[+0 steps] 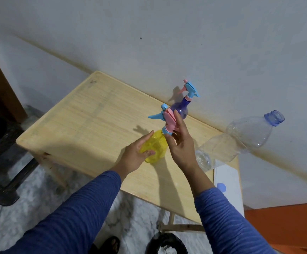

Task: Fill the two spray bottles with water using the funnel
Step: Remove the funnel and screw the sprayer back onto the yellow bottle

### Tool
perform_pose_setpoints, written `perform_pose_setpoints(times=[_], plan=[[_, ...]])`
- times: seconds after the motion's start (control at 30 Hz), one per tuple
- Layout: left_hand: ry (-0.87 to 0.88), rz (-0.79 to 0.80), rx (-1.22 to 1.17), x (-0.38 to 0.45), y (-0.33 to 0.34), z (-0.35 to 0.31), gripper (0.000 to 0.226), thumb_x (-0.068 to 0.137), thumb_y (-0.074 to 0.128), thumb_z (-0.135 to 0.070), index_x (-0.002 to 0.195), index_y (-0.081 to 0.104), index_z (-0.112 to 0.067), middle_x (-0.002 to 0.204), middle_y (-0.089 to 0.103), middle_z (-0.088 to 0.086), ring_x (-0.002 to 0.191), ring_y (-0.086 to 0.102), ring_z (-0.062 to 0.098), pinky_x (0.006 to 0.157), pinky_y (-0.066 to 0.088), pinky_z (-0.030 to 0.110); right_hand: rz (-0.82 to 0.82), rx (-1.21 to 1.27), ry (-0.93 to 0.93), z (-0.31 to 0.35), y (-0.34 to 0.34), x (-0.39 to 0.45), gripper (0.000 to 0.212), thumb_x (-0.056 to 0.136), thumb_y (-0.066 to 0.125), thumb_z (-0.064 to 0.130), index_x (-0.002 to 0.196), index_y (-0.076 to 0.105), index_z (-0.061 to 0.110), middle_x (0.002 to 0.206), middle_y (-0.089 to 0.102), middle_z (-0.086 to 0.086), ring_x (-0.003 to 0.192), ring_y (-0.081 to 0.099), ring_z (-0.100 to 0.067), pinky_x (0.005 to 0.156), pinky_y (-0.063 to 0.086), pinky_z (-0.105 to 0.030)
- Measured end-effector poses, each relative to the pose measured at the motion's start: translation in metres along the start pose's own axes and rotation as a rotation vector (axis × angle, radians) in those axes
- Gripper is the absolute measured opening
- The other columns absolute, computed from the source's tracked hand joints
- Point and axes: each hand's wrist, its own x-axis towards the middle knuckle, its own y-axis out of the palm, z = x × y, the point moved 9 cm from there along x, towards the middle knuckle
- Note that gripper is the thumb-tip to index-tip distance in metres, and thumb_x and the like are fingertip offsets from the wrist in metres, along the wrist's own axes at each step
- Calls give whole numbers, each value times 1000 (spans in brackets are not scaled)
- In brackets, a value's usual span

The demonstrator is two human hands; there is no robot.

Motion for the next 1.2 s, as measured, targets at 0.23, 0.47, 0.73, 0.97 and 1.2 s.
perform_pose_setpoints(times=[0.23, 0.47, 0.73, 0.97, 1.2], plan=[[6, -5, 35, 3, 0, 4, 69, 81, 72, -19, 137, 39, -44, 141, 46, -15, 130, 41, 0, 98, 34, 5, -62, 40, -16, 0, 0, -2, 69, 89, 61, 6, 142, 27, 35, 140, 42, 21, 127, 44, 3, 106, 42, -32], [19, -24, 24, 2, -2, 0, 69, 81, 71, -11, 133, 37, -42, 133, 48, -16, 125, 45, 1, 91, 33, -1, -106, -130, -61, 1, 3, 7, 82, 78, 72, 15, 139, 24, 42, 94, 48, -13, 81, 43, -5, 77, 39, -8], [23, -4, 62, 2, -1, 3, 70, 82, 72, -21, 135, 38, -50, 141, 46, -17, 130, 39, -5, 102, 32, 9, 109, -76, -113, 6, 2, 5, 64, 89, 56, 2, 140, 33, 33, 129, 52, 18, 118, 55, -5, 95, 45, -17], [19, -33, 31, 1, -1, -1, 66, 81, 71, -8, 136, 43, -33, 127, 53, -19, 119, 50, -1, 89, 37, -1, -89, -143, -82, 5, 4, 6, 60, 77, 75, 24, 128, 44, 35, 105, 50, -1, 92, 46, 2, 82, 41, -8], [-11, -36, 31, 2, -2, 4, 68, 80, 72, -15, 129, 39, -50, 123, 47, -34, 123, 43, -5, 96, 36, 5, 9, -156, -111, 3, 3, -1, 58, 88, 59, 7, 135, 40, 37, 118, 58, 7, 103, 57, -7, 91, 46, -17]])
